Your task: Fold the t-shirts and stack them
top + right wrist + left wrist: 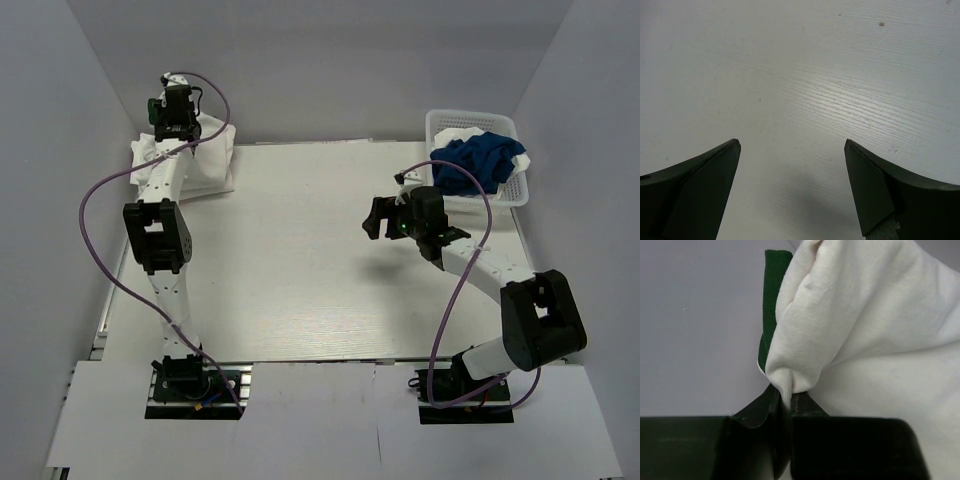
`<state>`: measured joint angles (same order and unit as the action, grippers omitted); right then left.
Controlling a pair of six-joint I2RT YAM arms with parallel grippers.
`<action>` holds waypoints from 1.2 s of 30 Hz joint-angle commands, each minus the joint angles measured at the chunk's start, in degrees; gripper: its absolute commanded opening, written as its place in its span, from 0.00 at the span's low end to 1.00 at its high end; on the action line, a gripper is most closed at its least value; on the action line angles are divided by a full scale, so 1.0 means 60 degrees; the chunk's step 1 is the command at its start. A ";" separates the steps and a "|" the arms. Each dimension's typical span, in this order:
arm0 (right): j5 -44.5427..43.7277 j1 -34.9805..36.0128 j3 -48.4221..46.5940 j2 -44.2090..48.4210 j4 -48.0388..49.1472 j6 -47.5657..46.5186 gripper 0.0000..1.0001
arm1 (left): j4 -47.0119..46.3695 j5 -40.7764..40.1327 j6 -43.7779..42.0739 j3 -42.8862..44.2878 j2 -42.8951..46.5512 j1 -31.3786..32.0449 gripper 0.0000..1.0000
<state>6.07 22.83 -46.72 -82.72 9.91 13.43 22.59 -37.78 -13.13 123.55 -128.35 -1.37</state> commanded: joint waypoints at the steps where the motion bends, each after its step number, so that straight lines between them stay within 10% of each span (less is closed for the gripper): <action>1: -0.0249 -0.0026 -0.0416 0.0031 0.0077 -0.0202 0.90 | -0.0221 0.0086 0.0400 0.0589 -0.0328 -0.0444 0.00; 15: -0.0366 0.0004 -0.0665 -0.0246 -0.0377 -0.0232 0.90 | -0.0249 0.0423 0.0795 0.0780 -0.0815 -0.1325 0.00; 22: -0.0454 0.0004 -0.0797 -0.0350 -0.0495 -0.0305 0.90 | -0.0160 0.0072 0.0796 0.0782 -0.0815 -0.1413 1.00; 36: -0.0454 -0.0026 -0.0520 0.0016 -0.0190 -0.0130 0.90 | 0.2471 0.2281 0.3644 0.1073 0.0764 -0.1106 1.00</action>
<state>3.57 22.83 -49.04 -84.79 6.09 12.43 28.64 -31.46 -1.39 126.67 -132.79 -8.88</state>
